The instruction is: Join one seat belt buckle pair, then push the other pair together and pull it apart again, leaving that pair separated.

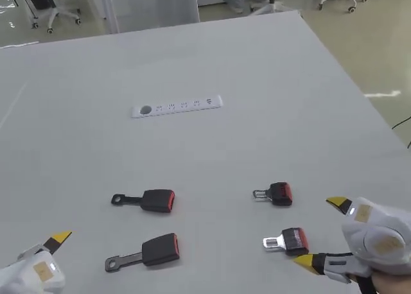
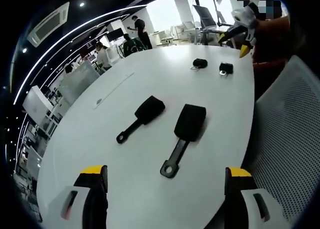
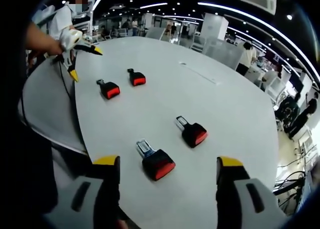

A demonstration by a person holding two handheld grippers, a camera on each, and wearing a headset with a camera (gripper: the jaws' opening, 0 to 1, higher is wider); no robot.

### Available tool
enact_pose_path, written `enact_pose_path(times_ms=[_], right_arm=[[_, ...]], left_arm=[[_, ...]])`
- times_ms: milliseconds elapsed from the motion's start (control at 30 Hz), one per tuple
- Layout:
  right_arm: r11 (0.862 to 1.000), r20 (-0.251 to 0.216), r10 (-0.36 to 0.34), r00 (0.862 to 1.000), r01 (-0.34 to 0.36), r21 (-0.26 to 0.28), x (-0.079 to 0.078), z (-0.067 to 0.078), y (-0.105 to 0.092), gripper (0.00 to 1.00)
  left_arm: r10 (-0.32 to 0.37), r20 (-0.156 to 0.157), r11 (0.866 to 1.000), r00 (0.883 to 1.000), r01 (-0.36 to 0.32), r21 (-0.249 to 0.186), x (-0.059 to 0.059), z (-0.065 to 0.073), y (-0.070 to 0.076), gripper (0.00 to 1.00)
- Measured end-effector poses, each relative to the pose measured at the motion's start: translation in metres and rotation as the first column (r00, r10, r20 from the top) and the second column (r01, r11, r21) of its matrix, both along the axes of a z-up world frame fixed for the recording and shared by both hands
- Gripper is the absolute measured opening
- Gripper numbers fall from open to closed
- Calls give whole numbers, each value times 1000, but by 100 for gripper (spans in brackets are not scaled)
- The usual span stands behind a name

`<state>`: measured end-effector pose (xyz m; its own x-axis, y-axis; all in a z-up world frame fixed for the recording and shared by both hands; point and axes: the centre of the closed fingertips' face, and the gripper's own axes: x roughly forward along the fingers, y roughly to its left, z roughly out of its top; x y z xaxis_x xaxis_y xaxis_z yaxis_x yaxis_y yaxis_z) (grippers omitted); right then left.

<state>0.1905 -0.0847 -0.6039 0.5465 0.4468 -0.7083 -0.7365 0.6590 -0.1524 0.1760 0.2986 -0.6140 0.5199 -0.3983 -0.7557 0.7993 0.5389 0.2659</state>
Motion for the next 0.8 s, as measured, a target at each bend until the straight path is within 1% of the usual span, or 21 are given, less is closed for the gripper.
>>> enact_pose_path(times_ms=[67, 133, 200, 267, 300, 333, 367, 467, 500, 567, 633, 700, 733, 767, 800], right_arm=[[1000, -14, 9, 1000, -9, -6, 0, -3, 0, 80], [998, -19, 40, 999, -41, -39, -1, -7, -1, 80], [996, -29, 63, 998, -64, -56, -1, -11, -2, 78], [995, -36, 82, 996, -84, -60, -2, -13, -2, 75], [993, -40, 100, 994, -102, -56, -3, -13, -1, 71], [992, -35, 112, 993, -114, -61, -3, -14, -1, 71], [989, -31, 127, 991, -129, -75, -2, -16, -1, 71], [984, -34, 154, 988, -156, -81, -2, -20, 1, 69], [982, -44, 164, 985, -168, -84, -3, -24, 1, 68], [976, -51, 190, 980, -194, -97, -3, -28, 1, 65], [973, -67, 206, 976, -211, -90, -4, -33, 2, 63], [967, -78, 233, 969, -240, -83, -4, -38, 4, 59], [963, -87, 250, 964, -257, -82, -4, -40, 6, 57], [961, -85, 256, 963, -263, -84, -2, -40, 7, 55], [957, -85, 269, 959, -276, -83, 0, -41, 9, 54]], left_arm=[[-5, -2, 1000, 1000, 5, 3, 2, -1, -3, 100], [-4, -10, 1000, 1000, 4, 7, 4, -3, -6, 99], [-12, -5, 1000, 1000, 12, 10, 7, -4, -10, 99], [-21, -18, 1000, 1000, 21, 5, 10, -5, -17, 95], [-23, -18, 1000, 1000, 24, 8, 10, -6, -17, 94], [-35, -19, 999, 999, 36, 15, 12, -8, -20, 94], [-50, -29, 998, 998, 51, 22, 13, -10, -24, 93], [-98, -40, 994, 994, 100, 45, 14, -14, -33, 90], [-113, -41, 992, 993, 115, 56, 16, -16, -36, 89], [-127, -60, 989, 990, 131, 69, 18, -20, -38, 85], [-151, -74, 984, 986, 157, 82, 19, -24, -42, 82], [-174, -98, 979, 980, 183, 93, 19, -28, -46, 75], [-188, -124, 976, 974, 199, 84, 18, -30, -51, 69], [-187, -133, 977, 973, 199, 79, 18, -30, -54, 65], [-185, -138, 978, 973, 196, 73, 19, -31, -57, 63]])
